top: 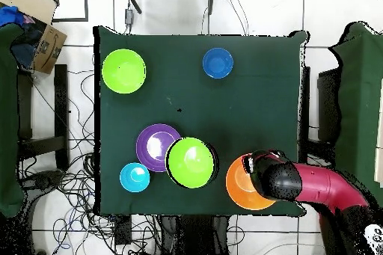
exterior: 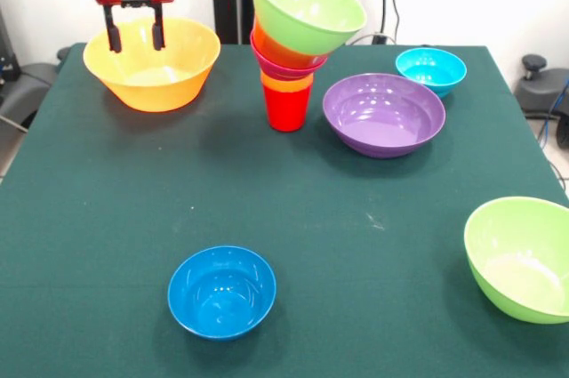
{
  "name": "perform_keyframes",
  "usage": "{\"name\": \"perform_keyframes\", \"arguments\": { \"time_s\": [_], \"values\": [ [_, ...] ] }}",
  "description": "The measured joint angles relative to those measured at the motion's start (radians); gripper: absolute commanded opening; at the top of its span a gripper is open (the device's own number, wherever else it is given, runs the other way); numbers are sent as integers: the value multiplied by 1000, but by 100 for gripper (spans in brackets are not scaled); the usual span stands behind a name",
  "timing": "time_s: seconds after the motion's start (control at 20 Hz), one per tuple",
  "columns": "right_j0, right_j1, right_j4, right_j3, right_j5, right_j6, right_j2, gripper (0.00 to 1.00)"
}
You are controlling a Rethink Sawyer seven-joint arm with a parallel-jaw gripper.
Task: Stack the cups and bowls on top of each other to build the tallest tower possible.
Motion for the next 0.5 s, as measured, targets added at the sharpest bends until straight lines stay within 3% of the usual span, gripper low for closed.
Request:
{"name": "perform_keyframes", "arguments": {
  "time_s": [0.5],
  "values": [
    [-48,48,-21,-1,0,0,31,100]
  ]
}}
